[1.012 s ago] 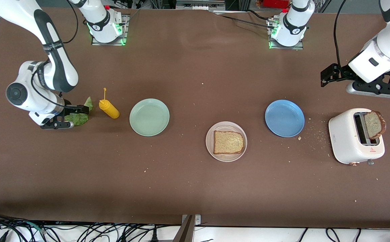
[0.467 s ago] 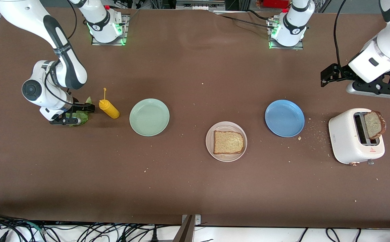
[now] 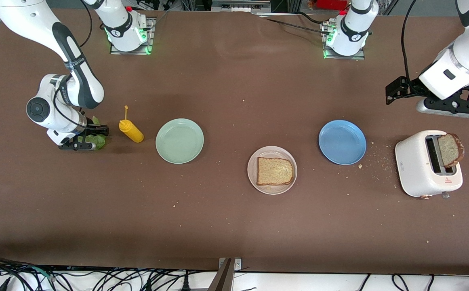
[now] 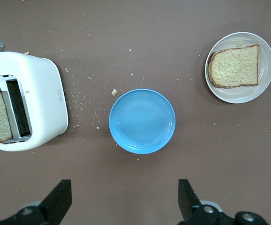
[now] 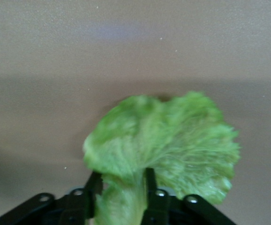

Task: Make sandwich in beige plate with both arms
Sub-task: 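Close the right gripper on the lettuce leaf stem, then lift and carry the lettuce leaf with the right gripper to the beige plate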

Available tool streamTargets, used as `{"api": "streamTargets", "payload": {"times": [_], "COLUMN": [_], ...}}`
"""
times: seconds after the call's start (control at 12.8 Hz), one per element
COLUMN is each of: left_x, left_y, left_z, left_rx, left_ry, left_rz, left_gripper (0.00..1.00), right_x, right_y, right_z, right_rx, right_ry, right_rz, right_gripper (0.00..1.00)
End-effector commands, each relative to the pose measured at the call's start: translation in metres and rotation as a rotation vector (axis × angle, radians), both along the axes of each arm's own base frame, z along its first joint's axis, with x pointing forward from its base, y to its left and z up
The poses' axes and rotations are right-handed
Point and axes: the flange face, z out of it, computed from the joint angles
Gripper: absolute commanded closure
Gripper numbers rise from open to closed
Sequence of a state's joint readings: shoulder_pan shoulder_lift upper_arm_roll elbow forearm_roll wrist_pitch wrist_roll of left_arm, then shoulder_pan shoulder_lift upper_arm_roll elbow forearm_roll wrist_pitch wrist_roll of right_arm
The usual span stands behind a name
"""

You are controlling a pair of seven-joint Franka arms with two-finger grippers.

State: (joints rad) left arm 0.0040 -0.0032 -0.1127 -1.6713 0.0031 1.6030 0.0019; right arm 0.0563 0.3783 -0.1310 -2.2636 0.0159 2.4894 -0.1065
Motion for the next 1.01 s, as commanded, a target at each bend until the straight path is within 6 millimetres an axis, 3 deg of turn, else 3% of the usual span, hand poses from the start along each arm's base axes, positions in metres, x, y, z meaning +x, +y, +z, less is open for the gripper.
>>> {"api": "streamTargets", "payload": {"times": [0.0, 0.23, 0.31, 0.55, 0.7, 0.93], "left_x": [0.001, 0.001, 0.001, 0.001, 0.001, 0.001], "left_y": [0.001, 0.002, 0.002, 0.001, 0.002, 0.001], "left_z": [0.007, 0.007, 0.007, 0.007, 0.007, 0.007], "left_rx": [0.019, 0.019, 0.019, 0.019, 0.019, 0.019], "left_ry": [0.002, 0.002, 0.002, 0.002, 0.002, 0.002], "left_rz": [-0.004, -0.003, -0.003, -0.004, -0.003, -0.004], "left_gripper": [0.00, 0.00, 0.00, 0.00, 0.00, 0.00], "right_x": [0.000, 0.006, 0.014, 0.062, 0.089, 0.112], "right_y": [-0.002, -0.003, -0.003, -0.004, 0.007, 0.066], "right_z": [0.004, 0.015, 0.028, 0.107, 0.168, 0.238], "right_rx": [-0.011, -0.009, -0.007, -0.057, -0.071, -0.064], "right_ry": [-0.008, -0.011, 0.010, 0.098, 0.122, 0.072], "right_rz": [0.022, 0.027, 0.027, 0.075, 0.090, 0.159], "right_gripper": [1.00, 1.00, 1.00, 1.00, 1.00, 1.00]}}
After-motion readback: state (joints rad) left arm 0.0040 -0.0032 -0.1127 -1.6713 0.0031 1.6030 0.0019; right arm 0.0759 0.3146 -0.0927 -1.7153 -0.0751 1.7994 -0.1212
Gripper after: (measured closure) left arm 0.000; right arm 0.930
